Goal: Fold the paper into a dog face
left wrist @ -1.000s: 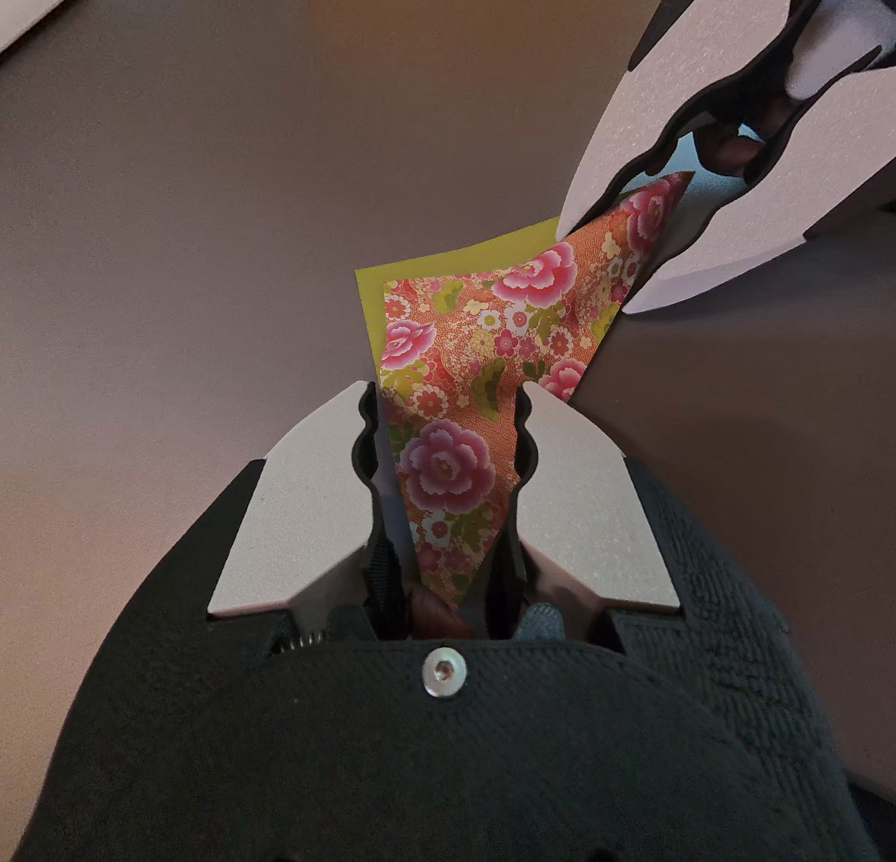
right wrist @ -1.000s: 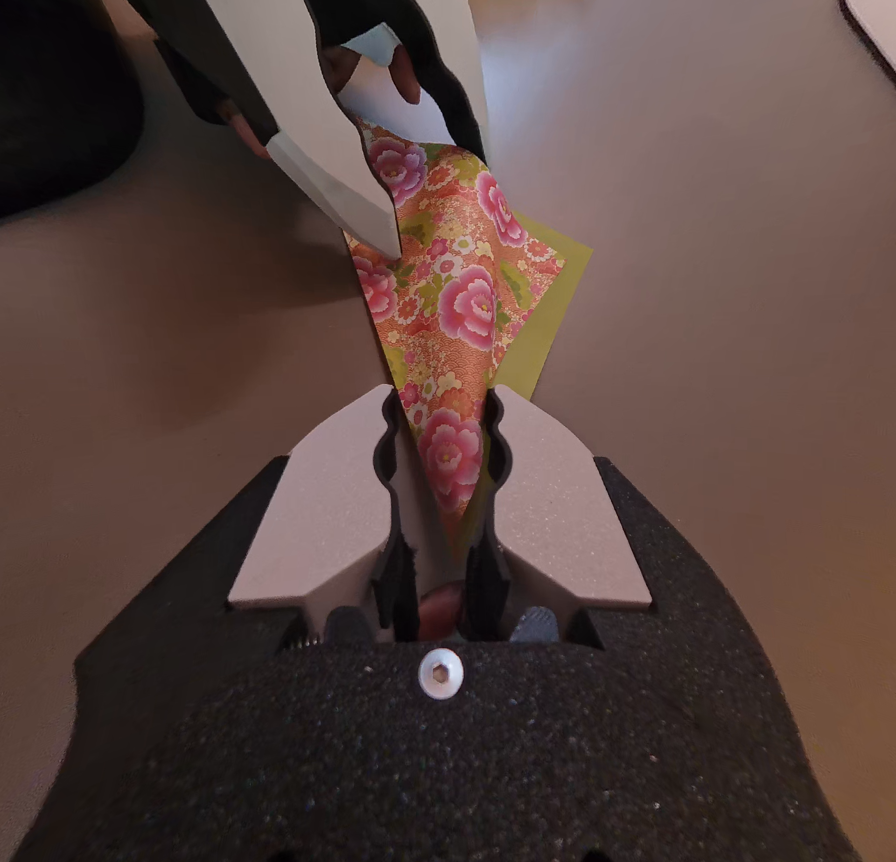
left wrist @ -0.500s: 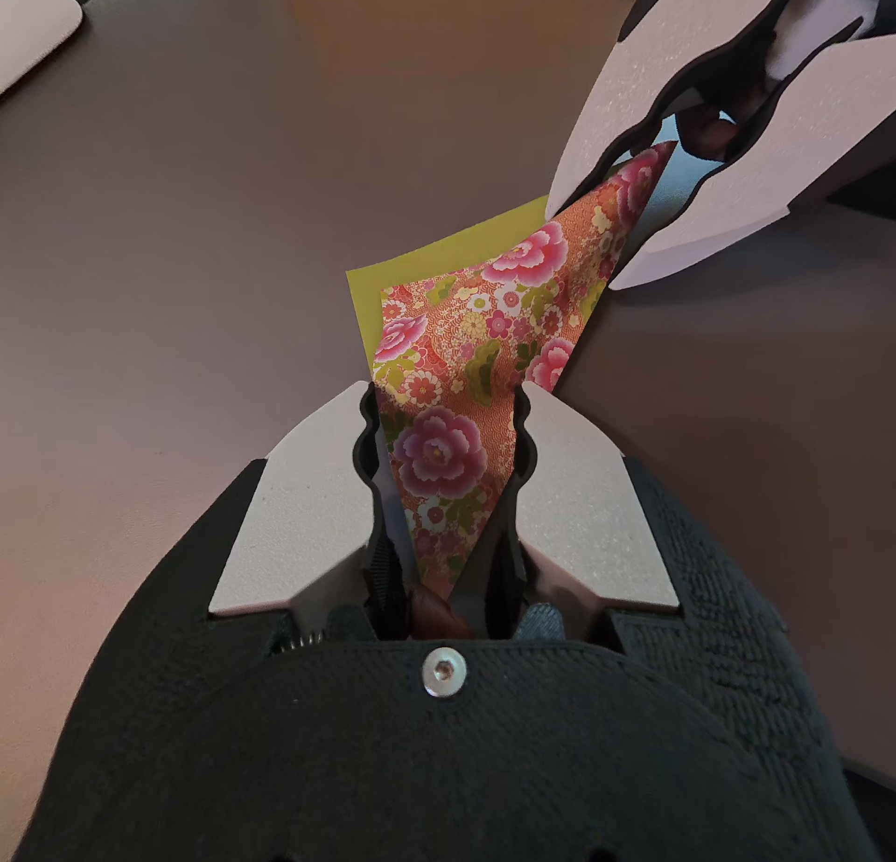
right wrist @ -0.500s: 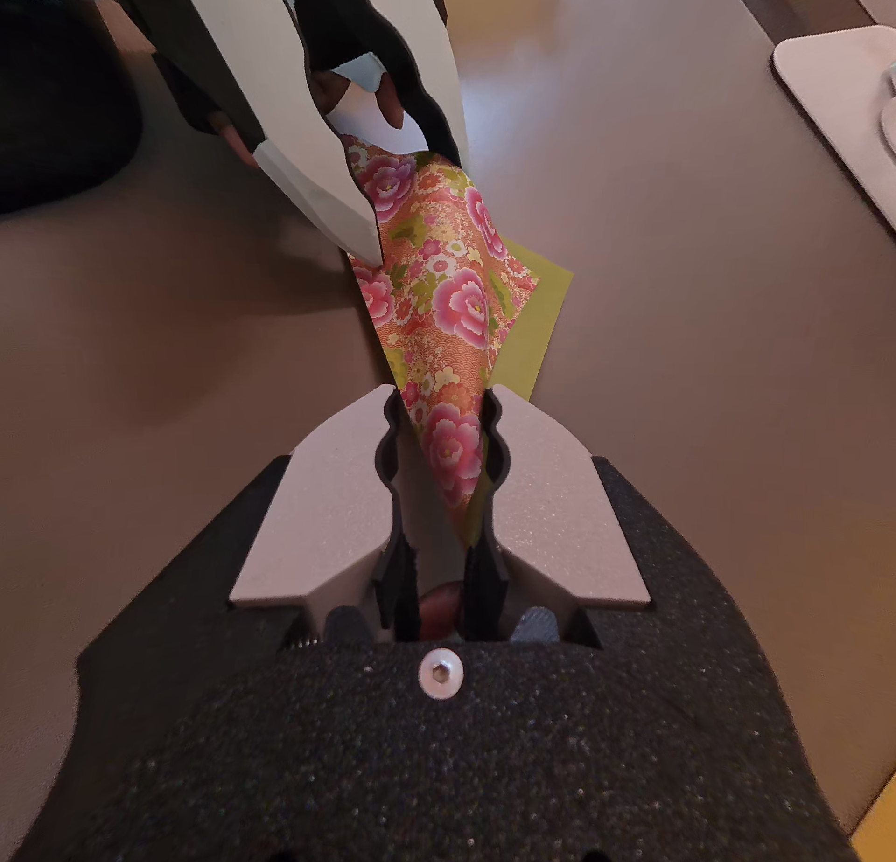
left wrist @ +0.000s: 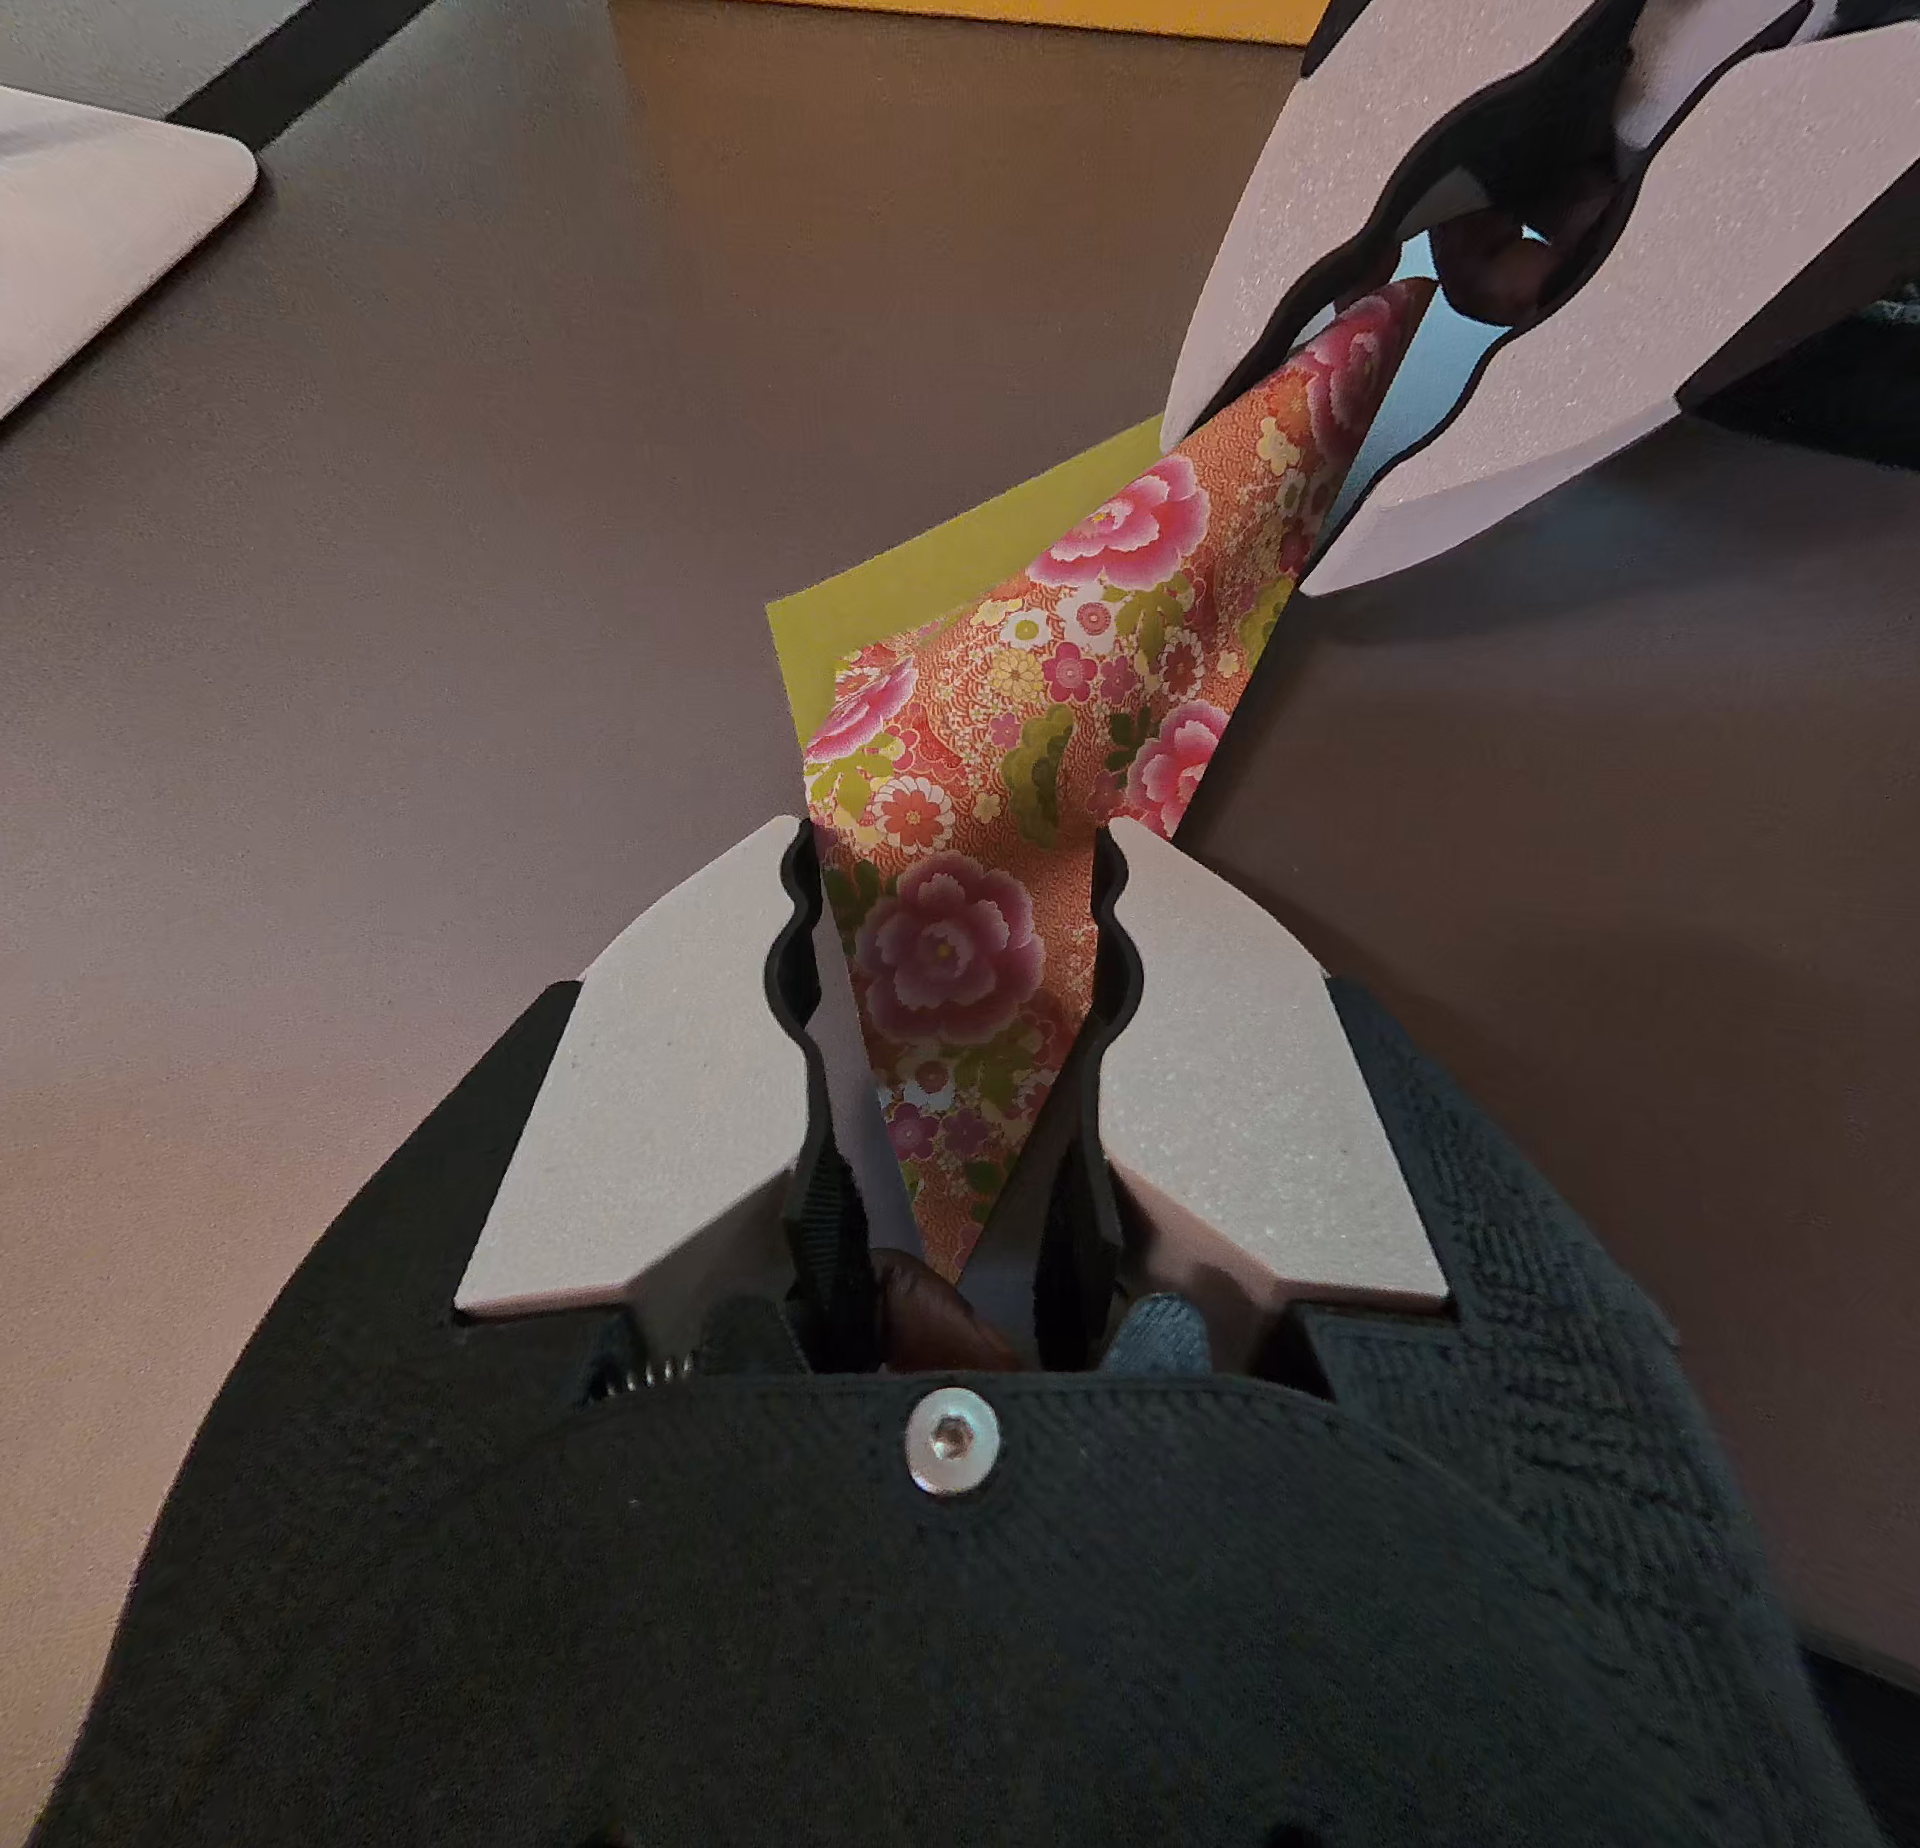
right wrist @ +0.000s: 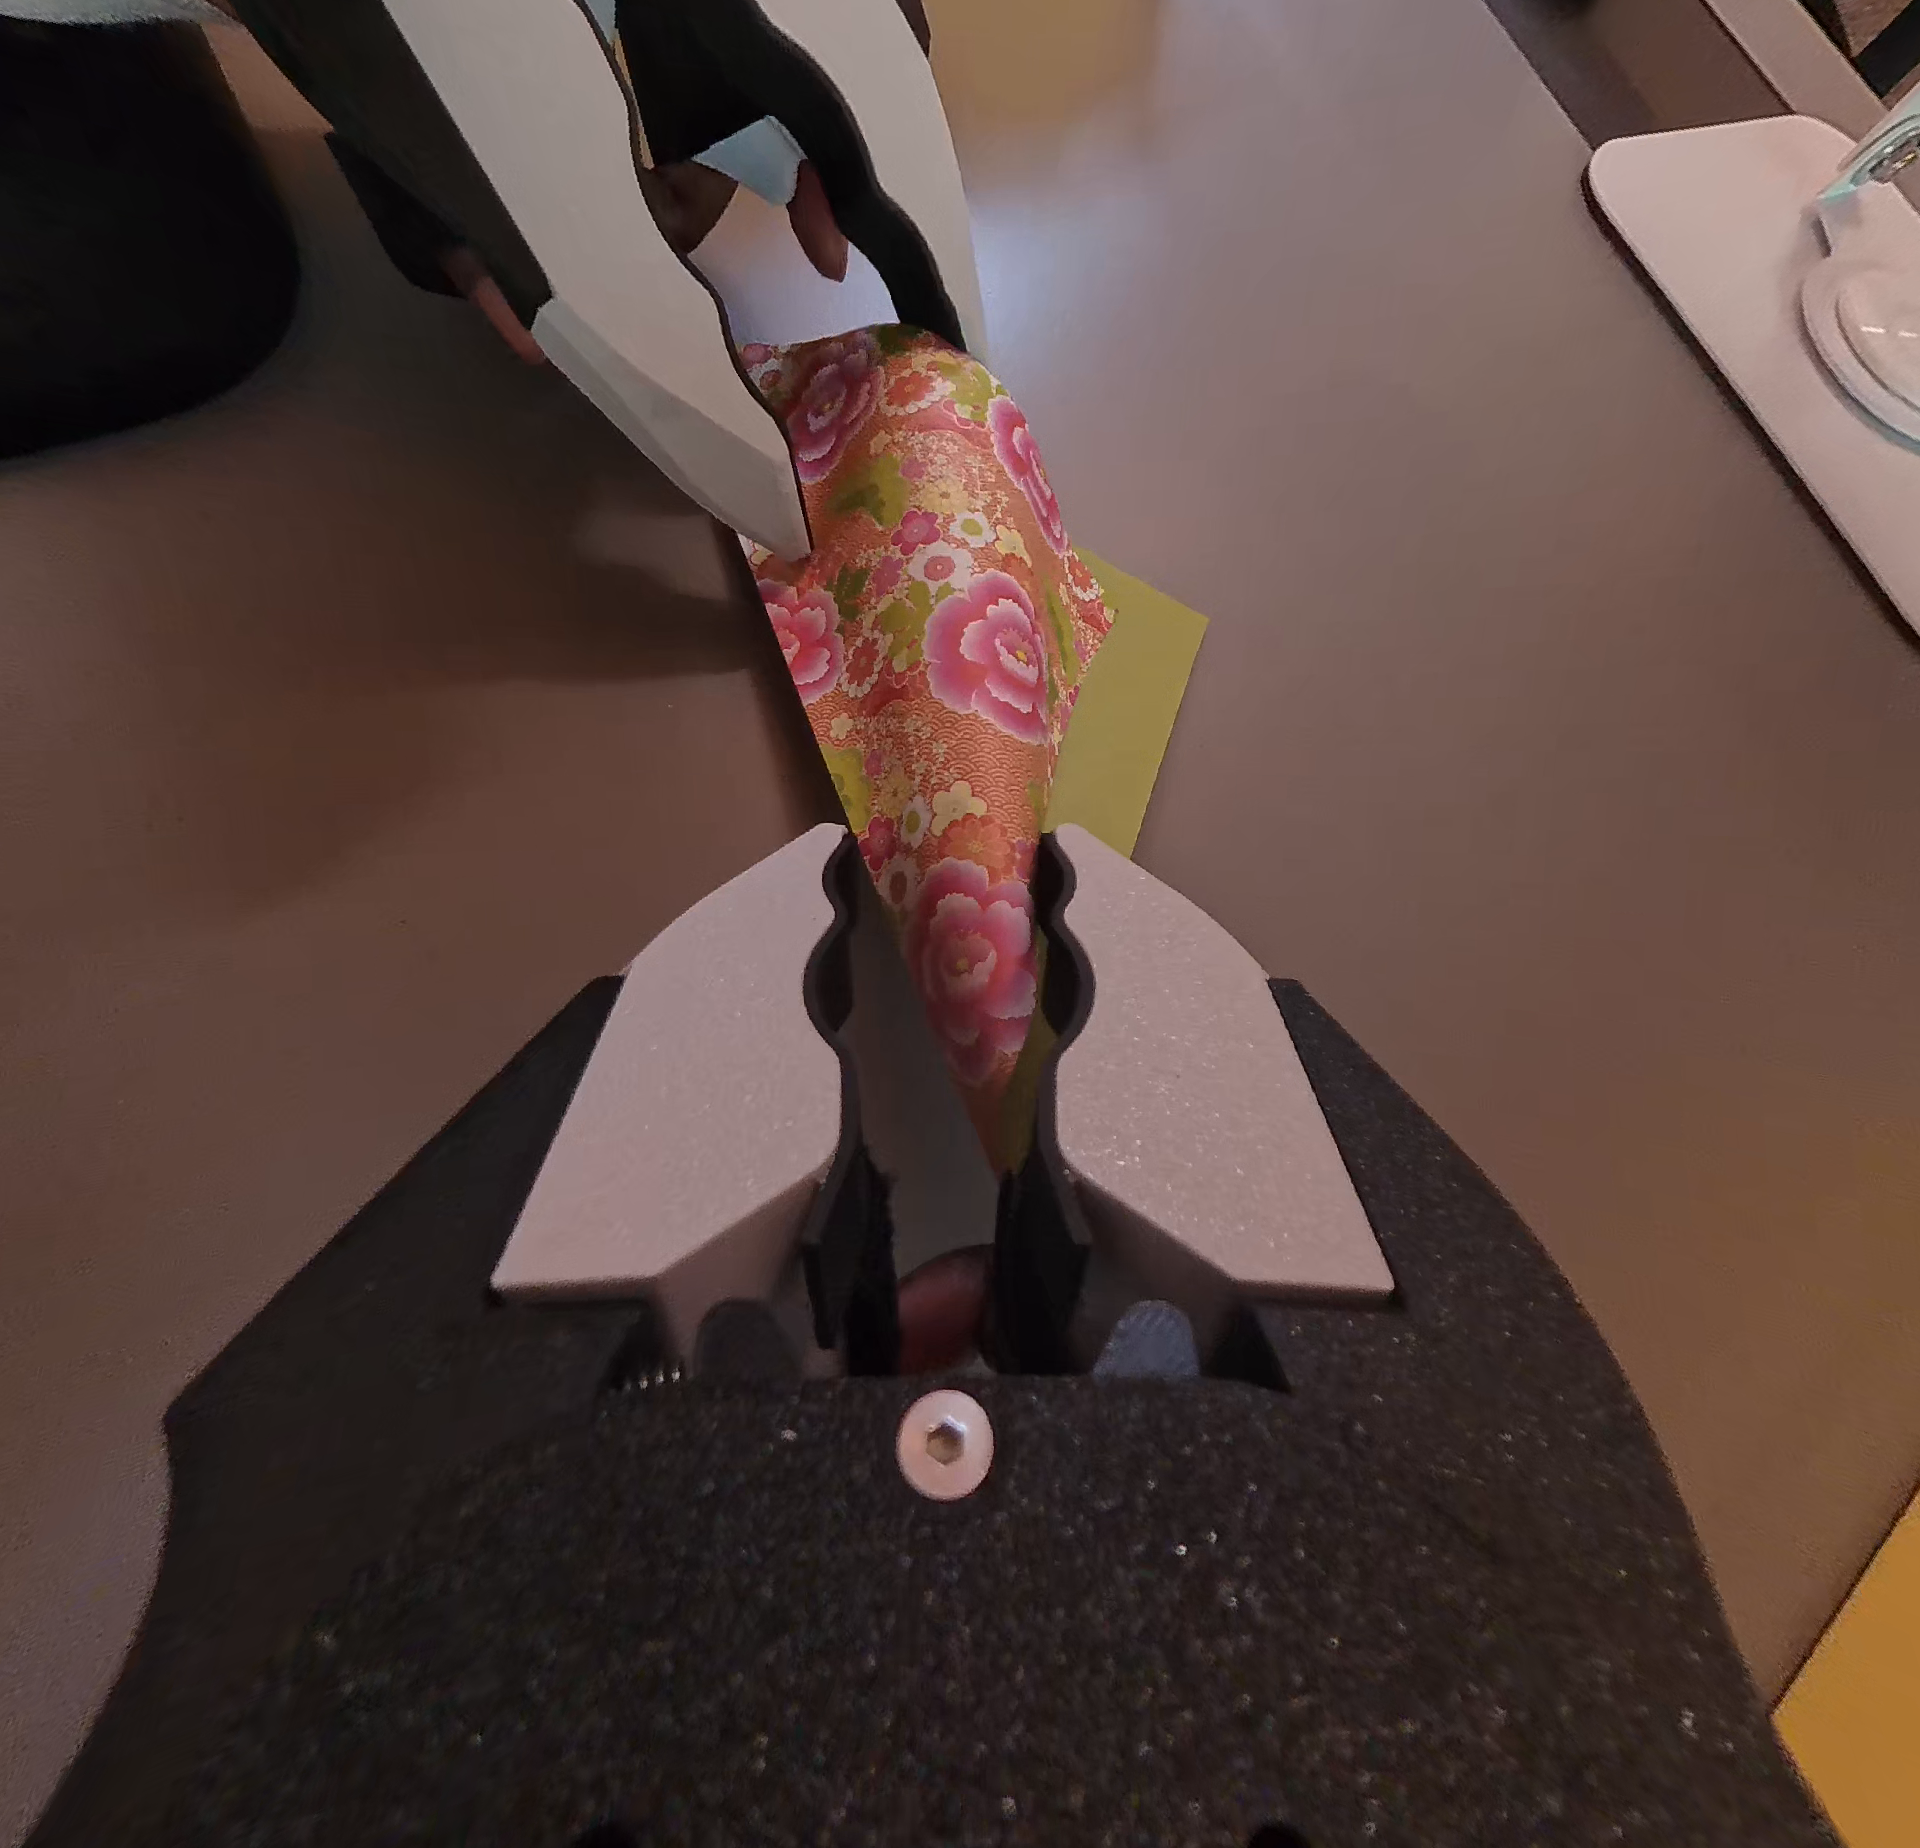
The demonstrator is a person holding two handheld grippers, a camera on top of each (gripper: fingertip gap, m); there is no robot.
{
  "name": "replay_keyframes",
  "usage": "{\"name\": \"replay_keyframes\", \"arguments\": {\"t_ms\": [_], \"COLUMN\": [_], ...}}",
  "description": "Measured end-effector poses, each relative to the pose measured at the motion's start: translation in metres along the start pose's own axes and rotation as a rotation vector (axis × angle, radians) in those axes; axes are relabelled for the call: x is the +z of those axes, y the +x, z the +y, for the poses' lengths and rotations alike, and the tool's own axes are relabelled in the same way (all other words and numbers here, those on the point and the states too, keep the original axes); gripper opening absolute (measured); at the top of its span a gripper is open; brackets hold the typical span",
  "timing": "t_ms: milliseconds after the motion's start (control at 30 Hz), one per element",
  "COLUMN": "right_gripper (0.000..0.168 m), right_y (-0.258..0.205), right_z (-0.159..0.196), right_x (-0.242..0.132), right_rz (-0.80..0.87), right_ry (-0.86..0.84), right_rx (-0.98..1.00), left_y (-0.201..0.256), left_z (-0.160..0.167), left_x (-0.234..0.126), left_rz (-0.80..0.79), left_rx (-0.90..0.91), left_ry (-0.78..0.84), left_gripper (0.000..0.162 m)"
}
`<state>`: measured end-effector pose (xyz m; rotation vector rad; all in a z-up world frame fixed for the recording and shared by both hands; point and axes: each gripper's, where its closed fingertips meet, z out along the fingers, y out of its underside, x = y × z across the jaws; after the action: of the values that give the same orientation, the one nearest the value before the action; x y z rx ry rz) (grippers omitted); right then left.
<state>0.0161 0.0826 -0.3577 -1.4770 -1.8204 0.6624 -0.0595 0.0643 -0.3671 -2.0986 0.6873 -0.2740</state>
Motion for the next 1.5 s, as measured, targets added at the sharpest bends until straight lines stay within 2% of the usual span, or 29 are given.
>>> {"name": "replay_keyframes", "arguments": {"t_ms": [100, 200, 333, 600, 800, 933, 1067, 1167, 1267, 1333, 1367, 1433, 1500], "right_gripper": [0.034, 0.045, 0.051, 0.046, 0.073, 0.067, 0.056, 0.063, 0.063, 0.072, 0.074, 0.071, 0.06], "right_y": [0.001, 0.001, 0.003, 0.006, 0.004, 0.009, 0.013, -0.003, -0.034, -0.06, -0.061, -0.047, -0.025], "right_z": [0.003, 0.011, 0.014, 0.023, 0.028, 0.016, 0.031, 0.047, 0.029, 0.018, 0.016, 0.01, 0.006], "right_x": [0.0, -0.002, -0.013, -0.024, -0.017, -0.021, -0.018, -0.016, -0.013, -0.013, -0.014, -0.017, -0.019], "right_rz": [-0.006, -0.022, -0.021, -0.03, -0.047, -0.033, -0.026, -0.118, -0.237, -0.33, -0.32, -0.263, -0.209], "right_ry": [-0.017, -0.074, -0.096, -0.073, -0.136, -0.059, -0.132, -0.229, -0.19, -0.183, -0.175, -0.133, -0.072], "right_rx": [0.017, 0.034, 0.021, 0.083, 0.071, 0.083, 0.122, 0.208, 0.258, 0.216, 0.181, 0.169, 0.202], "left_y": [-0.001, -0.004, -0.006, 0.003, 0.025, 0.024, 0.012, -0.012, -0.032, -0.037, -0.036, -0.025, 0.001], "left_z": [0.0, 0.001, 0.003, -0.012, -0.007, 0.001, 0.005, 0.01, 0.013, 0.016, 0.018, 0.016, 0.013], "left_x": [0.0, -0.002, -0.005, -0.009, 0.01, 0.014, 0.01, 0.006, 0.003, -0.002, -0.006, -0.013, -0.015], "left_rz": [-0.007, -0.012, -0.005, 0.041, 0.077, 0.053, 0.017, -0.088, -0.2, -0.243, -0.258, -0.24, -0.12], "left_rx": [0.003, 0.006, 0.009, 0.032, 0.194, 0.244, 0.236, 0.207, 0.154, 0.155, 0.165, 0.159, 0.087], "left_ry": [0.002, 0.003, 0.003, 0.088, 0.005, -0.05, -0.079, -0.123, -0.159, -0.202, -0.234, -0.263, -0.263], "left_gripper": [0.05, 0.051, 0.052, 0.047, 0.042, 0.033, 0.029, 0.029, 0.029, 0.029, 0.029, 0.029, 0.029]}}
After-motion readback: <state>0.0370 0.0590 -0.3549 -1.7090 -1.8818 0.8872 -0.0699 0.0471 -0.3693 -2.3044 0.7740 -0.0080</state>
